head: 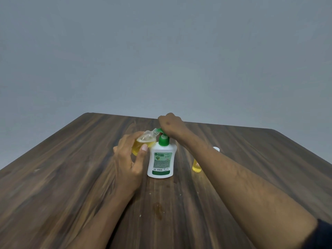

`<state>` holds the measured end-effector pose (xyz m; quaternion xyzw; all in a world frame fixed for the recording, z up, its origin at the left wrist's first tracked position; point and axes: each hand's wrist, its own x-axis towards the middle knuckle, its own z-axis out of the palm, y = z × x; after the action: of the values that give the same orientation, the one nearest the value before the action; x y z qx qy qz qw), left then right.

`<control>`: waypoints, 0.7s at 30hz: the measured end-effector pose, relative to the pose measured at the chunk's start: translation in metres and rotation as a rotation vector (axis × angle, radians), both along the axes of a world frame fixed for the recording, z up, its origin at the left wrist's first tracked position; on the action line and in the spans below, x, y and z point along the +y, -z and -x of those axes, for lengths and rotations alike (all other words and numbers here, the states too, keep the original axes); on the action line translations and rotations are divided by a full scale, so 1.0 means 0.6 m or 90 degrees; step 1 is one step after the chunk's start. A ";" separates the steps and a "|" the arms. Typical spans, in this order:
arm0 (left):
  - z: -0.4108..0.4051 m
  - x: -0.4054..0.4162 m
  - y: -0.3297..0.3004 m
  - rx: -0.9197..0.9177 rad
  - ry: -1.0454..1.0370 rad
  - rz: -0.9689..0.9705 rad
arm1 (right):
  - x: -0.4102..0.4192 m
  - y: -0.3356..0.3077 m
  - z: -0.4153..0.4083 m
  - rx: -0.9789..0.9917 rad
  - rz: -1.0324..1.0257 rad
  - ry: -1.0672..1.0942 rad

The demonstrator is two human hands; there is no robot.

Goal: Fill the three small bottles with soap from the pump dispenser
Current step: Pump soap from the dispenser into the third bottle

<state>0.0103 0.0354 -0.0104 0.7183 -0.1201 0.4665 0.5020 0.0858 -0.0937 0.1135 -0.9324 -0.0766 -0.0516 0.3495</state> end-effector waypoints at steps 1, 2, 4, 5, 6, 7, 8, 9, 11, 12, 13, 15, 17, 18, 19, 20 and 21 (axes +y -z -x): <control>-0.002 0.001 0.001 -0.001 0.002 0.002 | 0.000 0.002 0.001 0.004 -0.002 -0.001; -0.004 0.002 0.001 -0.002 0.005 0.003 | 0.000 0.005 0.001 0.011 0.005 -0.002; -0.004 0.002 0.005 -0.003 0.008 0.002 | 0.000 0.008 -0.001 0.022 0.030 -0.003; -0.002 0.001 0.005 -0.003 0.007 0.004 | 0.001 0.007 -0.003 0.018 0.040 -0.003; -0.001 0.000 0.004 -0.003 0.005 0.003 | 0.001 0.005 -0.004 0.011 0.040 -0.002; -0.002 -0.001 0.002 -0.003 0.005 0.003 | 0.001 0.004 -0.007 0.002 0.032 -0.001; -0.003 -0.001 0.002 -0.001 0.003 0.003 | 0.001 0.005 -0.008 -0.002 0.023 0.000; -0.004 0.000 0.002 0.001 0.002 0.002 | 0.002 0.007 -0.010 0.000 0.024 -0.002; -0.004 0.001 0.003 0.002 0.003 -0.001 | 0.000 0.010 -0.011 0.012 0.037 -0.011; -0.004 0.001 0.003 0.005 0.003 -0.004 | -0.001 0.010 -0.011 0.011 0.033 -0.011; -0.003 0.001 0.003 0.008 0.003 -0.006 | -0.001 0.009 -0.012 0.004 0.024 -0.009; -0.003 0.002 0.003 0.011 -0.003 -0.008 | 0.000 0.010 -0.016 -0.008 0.017 -0.006; -0.003 0.002 0.003 0.007 -0.005 -0.008 | 0.002 0.011 -0.017 0.003 0.041 -0.012; -0.003 0.001 0.002 0.008 -0.003 -0.009 | 0.002 0.010 -0.017 0.004 0.050 -0.010; -0.003 0.000 0.002 0.010 -0.002 -0.009 | 0.002 0.011 -0.019 -0.002 0.051 -0.004; -0.003 0.000 0.002 0.012 -0.002 -0.009 | 0.001 0.012 -0.021 -0.011 0.050 0.006; -0.003 0.001 0.003 0.012 -0.004 -0.009 | 0.001 0.012 -0.023 -0.018 0.054 0.012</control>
<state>0.0124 0.0357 -0.0123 0.7263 -0.1161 0.4608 0.4966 0.0998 -0.0932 0.1062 -0.9462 -0.0747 -0.0649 0.3080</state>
